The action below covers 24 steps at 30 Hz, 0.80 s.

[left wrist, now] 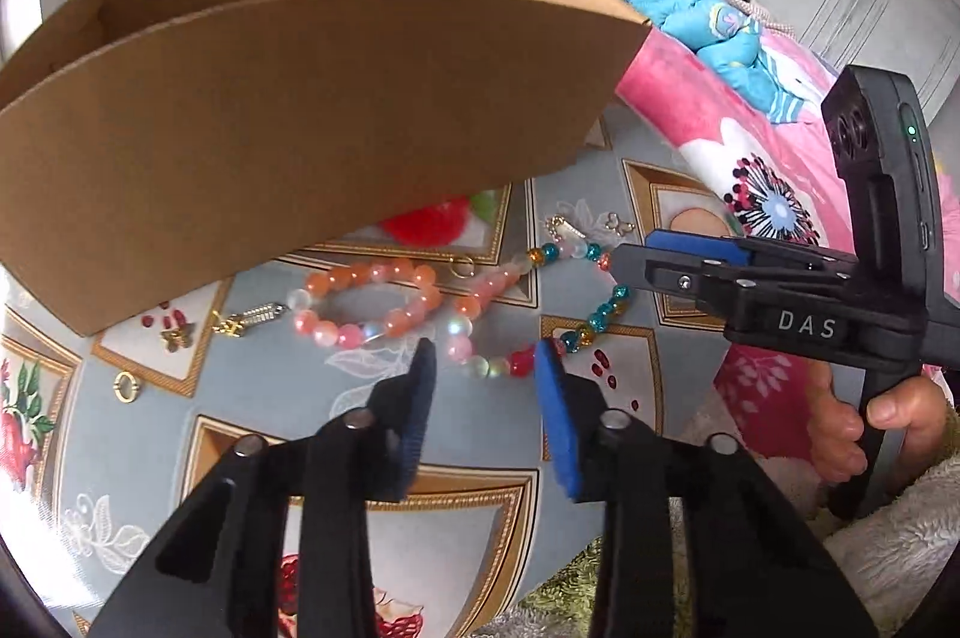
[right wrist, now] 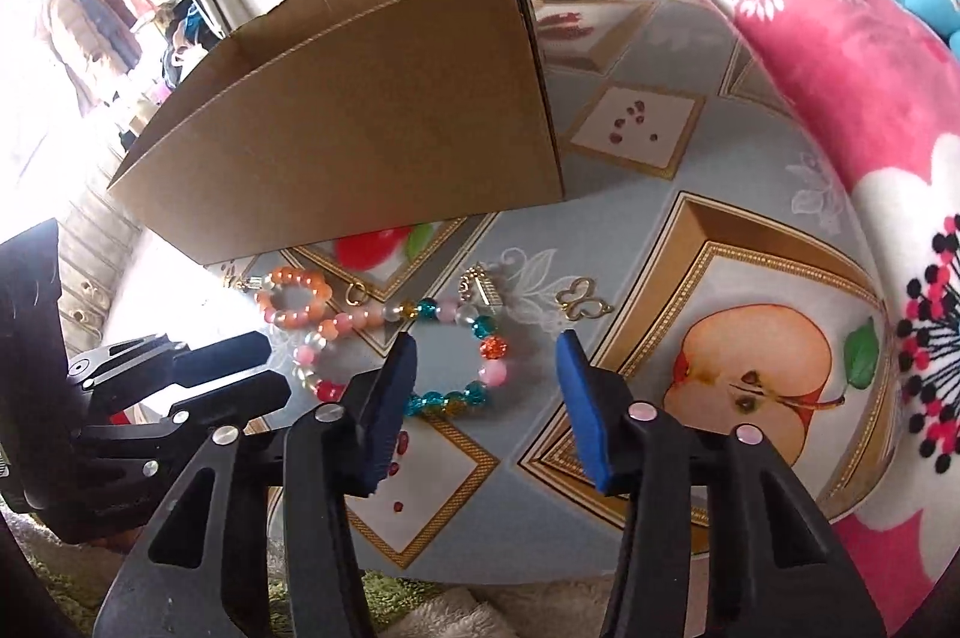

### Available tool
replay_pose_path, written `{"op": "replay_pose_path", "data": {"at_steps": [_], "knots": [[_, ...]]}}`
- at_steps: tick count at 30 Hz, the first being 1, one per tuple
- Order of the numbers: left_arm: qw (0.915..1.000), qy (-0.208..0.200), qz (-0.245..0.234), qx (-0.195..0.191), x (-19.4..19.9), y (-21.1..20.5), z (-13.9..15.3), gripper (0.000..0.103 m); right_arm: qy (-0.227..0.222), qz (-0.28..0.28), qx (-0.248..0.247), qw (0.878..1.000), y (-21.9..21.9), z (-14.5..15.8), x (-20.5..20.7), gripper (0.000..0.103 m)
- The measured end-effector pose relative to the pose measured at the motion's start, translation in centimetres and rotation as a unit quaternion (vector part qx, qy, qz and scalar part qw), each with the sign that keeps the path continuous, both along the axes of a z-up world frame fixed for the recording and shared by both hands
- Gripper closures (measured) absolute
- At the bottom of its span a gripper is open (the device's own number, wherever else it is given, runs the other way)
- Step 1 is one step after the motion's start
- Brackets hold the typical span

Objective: Organize jewelry
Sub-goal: 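Close the right gripper on the teal-and-pink bead bracelet while the left gripper grips it too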

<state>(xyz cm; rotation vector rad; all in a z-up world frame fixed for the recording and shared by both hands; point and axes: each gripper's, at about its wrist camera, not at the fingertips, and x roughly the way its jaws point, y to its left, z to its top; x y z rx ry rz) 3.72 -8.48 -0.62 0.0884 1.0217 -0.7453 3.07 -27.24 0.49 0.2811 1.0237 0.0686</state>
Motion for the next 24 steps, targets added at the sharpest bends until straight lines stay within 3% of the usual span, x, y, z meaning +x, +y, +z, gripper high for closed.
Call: {"op": "replay_pose_path", "data": {"at_steps": [6,12,18,24], "knots": [[0.9995,0.024,0.008,0.018,0.9,-0.7,-0.8,0.079,0.013,0.003,0.011,1.000,-0.5,-0.9,0.7,0.071],[0.9994,0.025,0.014,0.020,1.2,-1.2,-0.9,0.081,0.011,0.019,-0.015,1.000,0.2,-1.0,1.0,0.086],[0.9989,0.019,0.014,0.040,1.4,-1.9,-0.9,0.081,0.007,0.037,-0.073,0.997,1.8,-0.9,0.9,0.089],[0.9970,0.005,0.009,0.076,1.3,-2.9,-0.8,0.081,0.004,0.040,-0.094,0.995,2.7,-0.9,0.5,0.089]]}}
